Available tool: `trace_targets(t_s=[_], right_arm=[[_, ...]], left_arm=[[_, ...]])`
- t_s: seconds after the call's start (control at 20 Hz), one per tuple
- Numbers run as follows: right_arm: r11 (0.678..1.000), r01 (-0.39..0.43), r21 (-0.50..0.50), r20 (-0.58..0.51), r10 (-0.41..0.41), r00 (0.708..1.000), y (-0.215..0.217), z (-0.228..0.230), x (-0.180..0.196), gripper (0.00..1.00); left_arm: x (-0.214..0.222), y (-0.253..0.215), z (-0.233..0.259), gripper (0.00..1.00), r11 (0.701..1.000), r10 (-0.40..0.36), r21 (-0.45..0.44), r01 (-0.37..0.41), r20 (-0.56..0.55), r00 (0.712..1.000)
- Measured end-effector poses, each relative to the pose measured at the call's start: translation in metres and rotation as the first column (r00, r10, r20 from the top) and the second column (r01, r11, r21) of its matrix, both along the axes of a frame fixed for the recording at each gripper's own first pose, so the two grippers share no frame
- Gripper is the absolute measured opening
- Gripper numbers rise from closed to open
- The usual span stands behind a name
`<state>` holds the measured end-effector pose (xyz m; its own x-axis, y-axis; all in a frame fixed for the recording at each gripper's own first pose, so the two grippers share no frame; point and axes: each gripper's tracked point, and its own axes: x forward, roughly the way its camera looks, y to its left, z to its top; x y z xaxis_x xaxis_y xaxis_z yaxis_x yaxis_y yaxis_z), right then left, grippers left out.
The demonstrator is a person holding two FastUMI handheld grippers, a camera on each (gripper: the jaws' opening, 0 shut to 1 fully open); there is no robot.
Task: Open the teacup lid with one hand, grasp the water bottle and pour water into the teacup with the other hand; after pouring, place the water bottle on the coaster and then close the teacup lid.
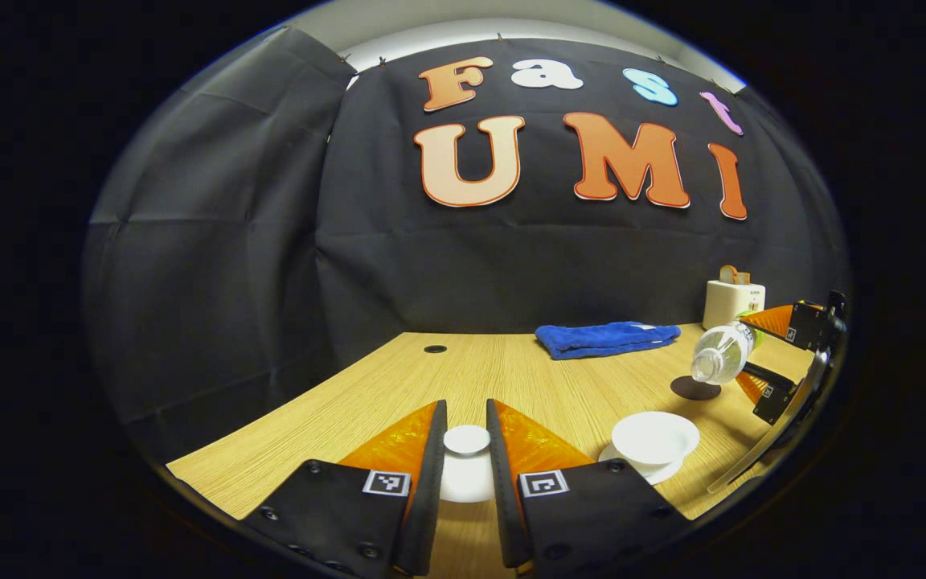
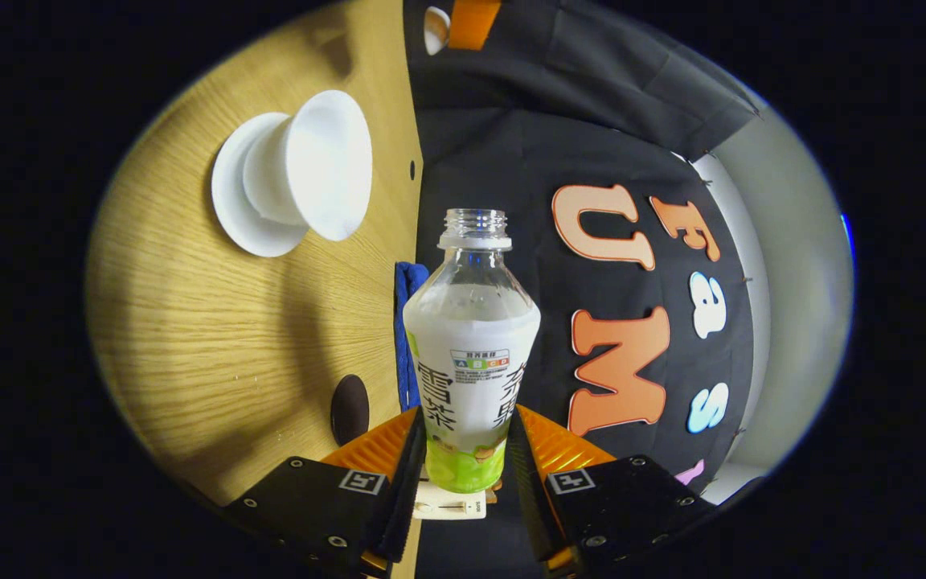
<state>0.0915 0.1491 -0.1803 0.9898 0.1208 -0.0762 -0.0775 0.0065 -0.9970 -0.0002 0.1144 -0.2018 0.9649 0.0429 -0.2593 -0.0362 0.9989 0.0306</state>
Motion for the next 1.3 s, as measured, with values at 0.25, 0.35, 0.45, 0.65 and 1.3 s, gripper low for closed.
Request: trace_targets(t_s=[0.25,0.35,0.45,0.65,1.3], right_arm=[[0.991,-0.049,-0.128,0.041,0.054,0.998,0.006,0.006,-0.004,0.59],[0.985,-0.067,-0.16,0.033,0.073,0.997,0.009,0.001,-0.004,0.59],[0.977,-0.087,-0.193,0.037,0.096,0.995,0.013,0.0,-0.003,0.59],[0.964,-0.112,-0.24,0.054,0.129,0.99,0.013,0.002,-0.005,0.59],[0.938,-0.119,-0.325,0.163,0.179,0.97,0.02,0.003,-0.012,0.58]], left_arm=[[-0.001,0.0,-0.004,0.35,1.0,0.0,-0.006,0.0,-0.008,1.0],[0.0,-0.001,-0.003,0.35,1.0,-0.003,-0.008,0.003,-0.006,1.0],[0.0,-0.001,-0.003,0.34,1.0,-0.006,-0.011,0.006,-0.006,1.0],[0.0,0.0,-0.005,0.35,1.0,-0.005,-0.009,0.005,-0.009,1.0],[-0.003,0.002,0.002,0.34,1.0,-0.005,-0.023,0.004,-0.001,1.0]])
